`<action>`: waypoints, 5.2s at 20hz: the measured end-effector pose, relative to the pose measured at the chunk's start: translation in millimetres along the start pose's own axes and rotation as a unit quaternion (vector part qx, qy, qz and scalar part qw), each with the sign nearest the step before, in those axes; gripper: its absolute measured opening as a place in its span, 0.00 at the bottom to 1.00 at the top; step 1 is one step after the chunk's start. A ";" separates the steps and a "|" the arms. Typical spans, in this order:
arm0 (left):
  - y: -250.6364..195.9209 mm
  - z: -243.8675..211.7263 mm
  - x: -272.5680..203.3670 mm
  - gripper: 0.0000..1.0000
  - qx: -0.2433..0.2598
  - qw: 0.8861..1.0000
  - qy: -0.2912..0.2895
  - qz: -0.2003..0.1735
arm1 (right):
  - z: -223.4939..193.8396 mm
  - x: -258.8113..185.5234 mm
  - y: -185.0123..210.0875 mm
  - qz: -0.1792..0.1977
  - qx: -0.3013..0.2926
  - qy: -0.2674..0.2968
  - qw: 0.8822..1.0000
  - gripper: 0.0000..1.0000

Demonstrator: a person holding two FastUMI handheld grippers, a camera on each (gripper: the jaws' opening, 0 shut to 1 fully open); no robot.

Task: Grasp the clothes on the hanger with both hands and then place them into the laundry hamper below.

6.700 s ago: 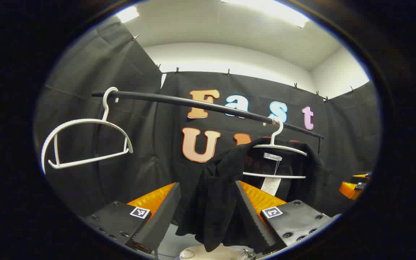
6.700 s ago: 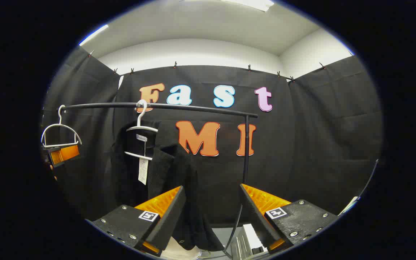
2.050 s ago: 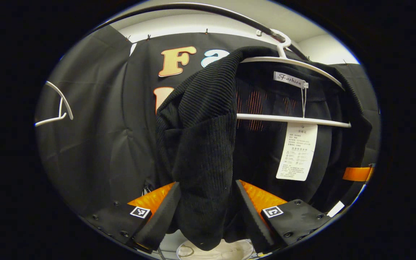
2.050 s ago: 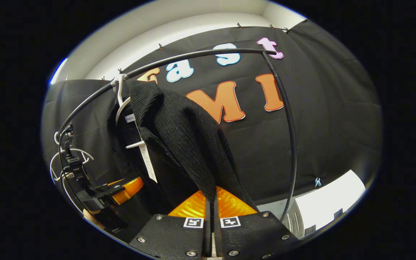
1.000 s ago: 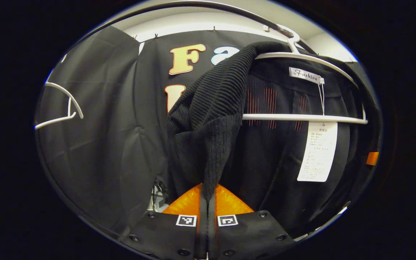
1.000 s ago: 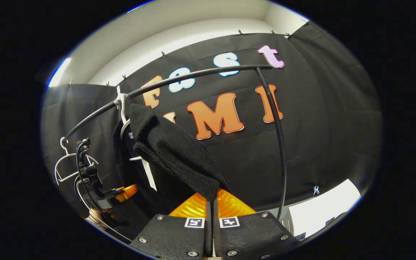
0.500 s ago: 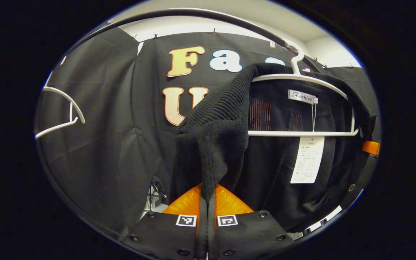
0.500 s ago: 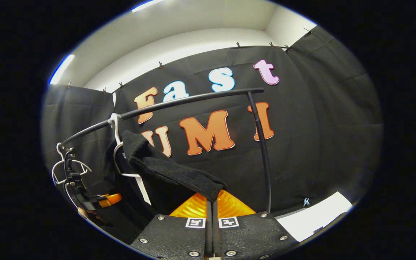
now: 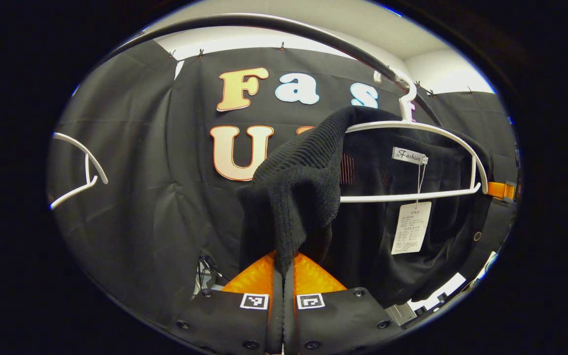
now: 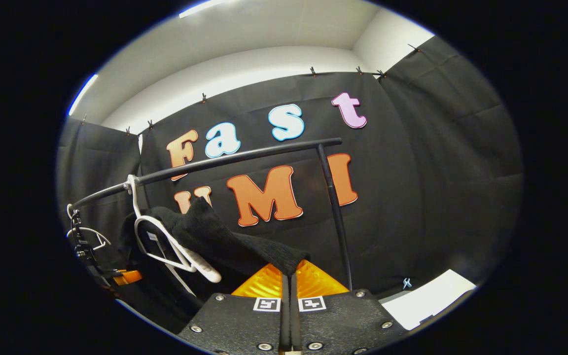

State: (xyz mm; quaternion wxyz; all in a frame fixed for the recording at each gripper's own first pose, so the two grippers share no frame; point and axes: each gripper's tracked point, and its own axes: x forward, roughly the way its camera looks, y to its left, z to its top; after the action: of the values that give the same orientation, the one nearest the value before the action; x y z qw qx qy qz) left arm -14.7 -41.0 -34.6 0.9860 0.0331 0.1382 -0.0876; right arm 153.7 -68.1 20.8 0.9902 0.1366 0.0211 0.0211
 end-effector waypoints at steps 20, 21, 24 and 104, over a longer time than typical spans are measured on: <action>27.6 12.6 1.9 0.07 -0.012 0.998 -0.030 0.050 | -163.1 37.5 -10.8 -0.019 0.086 0.107 0.990 0.00; 30.0 14.4 2.2 0.07 -0.011 0.998 -0.034 0.058 | -170.6 36.7 -6.8 -0.018 0.089 0.113 0.989 0.00; 49.3 21.0 2.5 0.07 0.016 0.995 -0.045 0.085 | -190.6 37.7 11.4 -0.012 0.095 0.128 0.987 0.00; -45.0 -244.3 -12.4 0.78 0.020 0.930 0.364 -0.037 | -510.1 -6.0 55.3 -0.065 0.056 0.405 0.910 0.45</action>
State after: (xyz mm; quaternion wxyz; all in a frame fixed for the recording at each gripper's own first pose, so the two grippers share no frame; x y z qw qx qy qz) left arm -99.8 -61.3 -267.4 0.8631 0.0772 0.4870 -0.1089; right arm 121.5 122.3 -454.6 0.8867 0.1697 0.4299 0.0093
